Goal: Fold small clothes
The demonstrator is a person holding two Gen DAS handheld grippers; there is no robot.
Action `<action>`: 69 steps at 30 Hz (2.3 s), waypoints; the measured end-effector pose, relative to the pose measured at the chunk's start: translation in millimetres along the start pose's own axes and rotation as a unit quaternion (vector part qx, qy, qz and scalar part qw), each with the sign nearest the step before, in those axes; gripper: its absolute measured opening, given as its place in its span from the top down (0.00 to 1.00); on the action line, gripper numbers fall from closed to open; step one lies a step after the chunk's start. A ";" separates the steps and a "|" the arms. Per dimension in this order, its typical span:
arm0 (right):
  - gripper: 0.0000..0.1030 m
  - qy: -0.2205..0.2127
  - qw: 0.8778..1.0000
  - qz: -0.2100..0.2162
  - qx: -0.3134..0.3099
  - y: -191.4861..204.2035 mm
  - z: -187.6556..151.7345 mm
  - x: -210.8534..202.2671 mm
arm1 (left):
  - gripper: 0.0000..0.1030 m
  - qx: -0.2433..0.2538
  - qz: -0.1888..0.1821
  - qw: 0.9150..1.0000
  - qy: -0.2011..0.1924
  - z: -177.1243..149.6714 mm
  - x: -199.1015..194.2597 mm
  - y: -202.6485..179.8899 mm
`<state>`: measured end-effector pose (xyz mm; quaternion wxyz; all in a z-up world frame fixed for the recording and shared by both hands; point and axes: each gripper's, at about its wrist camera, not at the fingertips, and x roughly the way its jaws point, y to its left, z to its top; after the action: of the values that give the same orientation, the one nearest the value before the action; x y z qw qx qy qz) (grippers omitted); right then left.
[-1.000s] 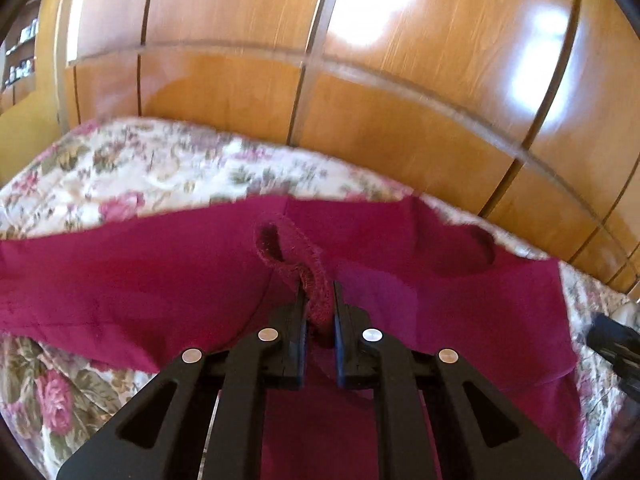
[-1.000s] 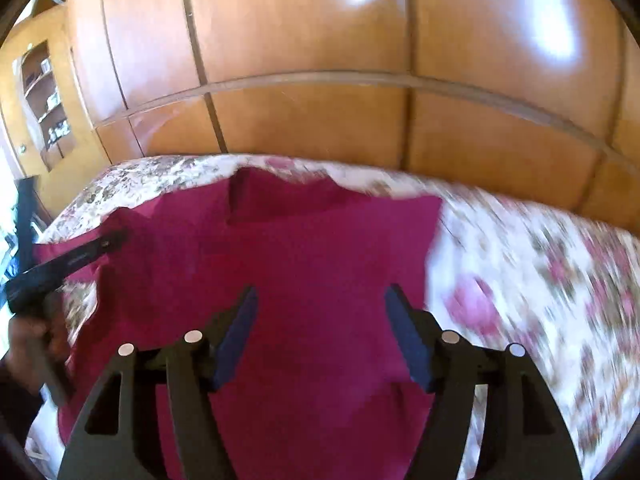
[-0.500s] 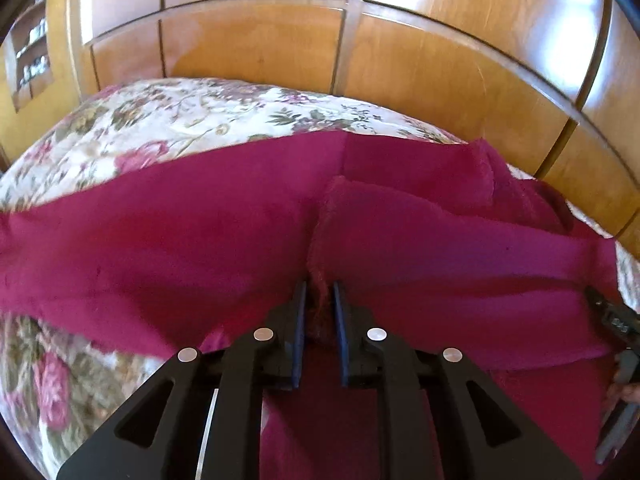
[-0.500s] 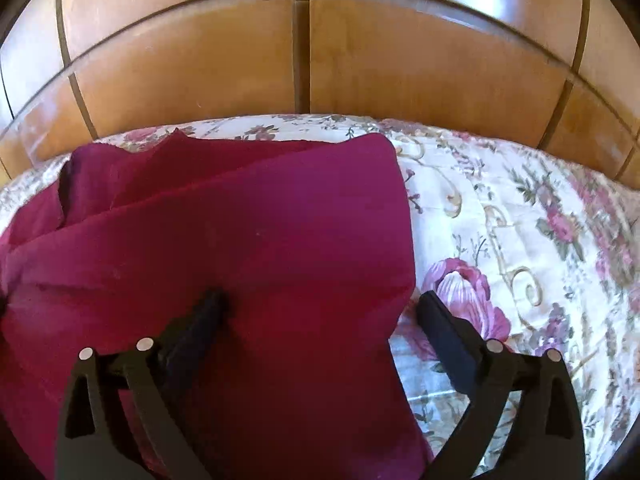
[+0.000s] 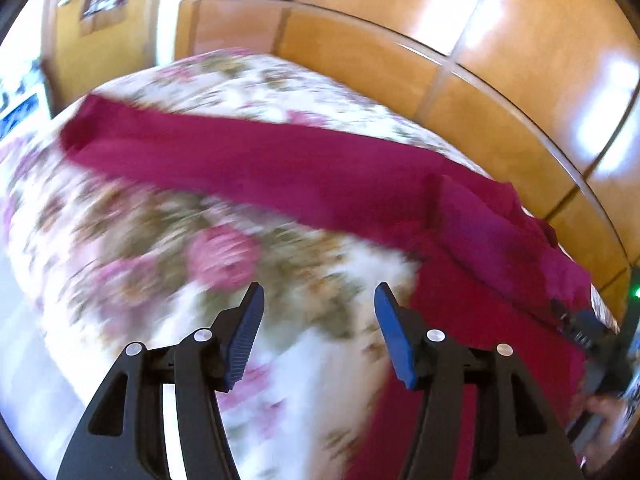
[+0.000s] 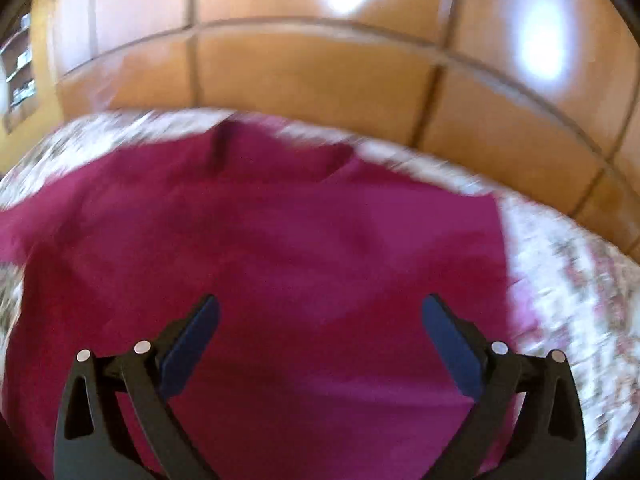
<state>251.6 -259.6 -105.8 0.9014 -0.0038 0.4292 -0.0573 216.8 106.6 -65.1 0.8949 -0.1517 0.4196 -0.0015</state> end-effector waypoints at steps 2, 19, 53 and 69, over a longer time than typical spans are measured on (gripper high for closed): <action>0.02 0.017 1.000 -0.010 -0.020 10.4 -10.3 9.7 | 0.45 -0.027 0.008 1.000 0.010 -4.0 -6.3 25.2; 0.02 0.028 0.999 -0.009 -0.019 12.9 -11.5 21.5 | 0.54 -0.273 0.052 0.960 -0.038 49.8 -14.6 207.9; 0.02 0.017 1.000 -0.003 -0.011 11.1 -8.5 25.7 | 0.95 0.047 -0.185 0.979 -0.074 62.8 -21.8 -94.0; 0.10 -0.002 0.995 0.067 0.077 -4.1 1.6 -15.3 | 0.63 0.019 -0.136 0.991 0.009 -14.6 0.5 -31.4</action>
<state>242.8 -262.1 -92.7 0.9018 0.0946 0.4207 -0.0298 210.1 72.6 -65.6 0.8852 -0.1903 0.4033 -0.1324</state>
